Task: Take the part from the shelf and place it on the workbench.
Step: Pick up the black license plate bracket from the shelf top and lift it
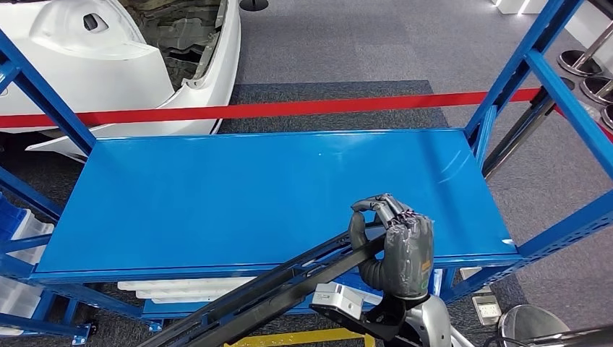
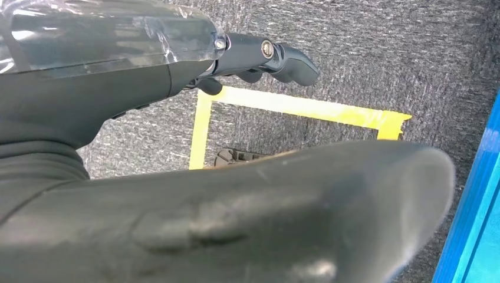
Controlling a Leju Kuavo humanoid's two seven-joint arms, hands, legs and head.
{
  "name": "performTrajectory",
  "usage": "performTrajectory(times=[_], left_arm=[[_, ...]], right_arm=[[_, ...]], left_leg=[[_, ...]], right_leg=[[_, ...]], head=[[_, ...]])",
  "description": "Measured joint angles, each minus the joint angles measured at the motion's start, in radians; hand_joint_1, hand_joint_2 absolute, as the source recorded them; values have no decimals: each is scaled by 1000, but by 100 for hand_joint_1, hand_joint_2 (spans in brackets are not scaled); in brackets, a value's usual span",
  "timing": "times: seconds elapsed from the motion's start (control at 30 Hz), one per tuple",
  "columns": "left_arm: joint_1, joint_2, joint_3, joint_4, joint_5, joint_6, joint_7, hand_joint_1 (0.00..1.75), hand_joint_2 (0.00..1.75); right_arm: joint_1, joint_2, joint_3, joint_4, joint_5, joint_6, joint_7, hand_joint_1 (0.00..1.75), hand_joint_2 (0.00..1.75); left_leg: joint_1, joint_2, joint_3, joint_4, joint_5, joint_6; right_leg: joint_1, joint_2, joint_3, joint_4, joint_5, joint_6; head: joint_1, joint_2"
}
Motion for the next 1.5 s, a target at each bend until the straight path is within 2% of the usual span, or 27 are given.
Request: performTrajectory(times=[0.1,0.67,0.93,1.5], left_arm=[[0,0,0,0,-6,-12,-3,0,175],[0,0,-2,0,-15,-27,-14,0,175],[0,0,-5,0,-22,-28,-20,0,175],[0,0,-7,0,-6,18,7,0,175]], right_arm=[[0,-4,0,0,2,0,4,175,175],[0,-19,0,0,17,0,17,175,175],[0,-31,0,-10,66,-1,66,175,175],[13,-38,-6,-31,81,-1,73,175,175]], left_leg=[[0,0,0,0,0,0],[0,0,0,0,0,0],[0,0,0,0,0,0],[0,0,0,0,0,0]], right_leg=[[0,0,0,0,0,0],[0,0,0,0,0,0],[0,0,0,0,0,0],[0,0,0,0,0,0]], head=[[0,0],[0,0],[0,0],[0,0]])
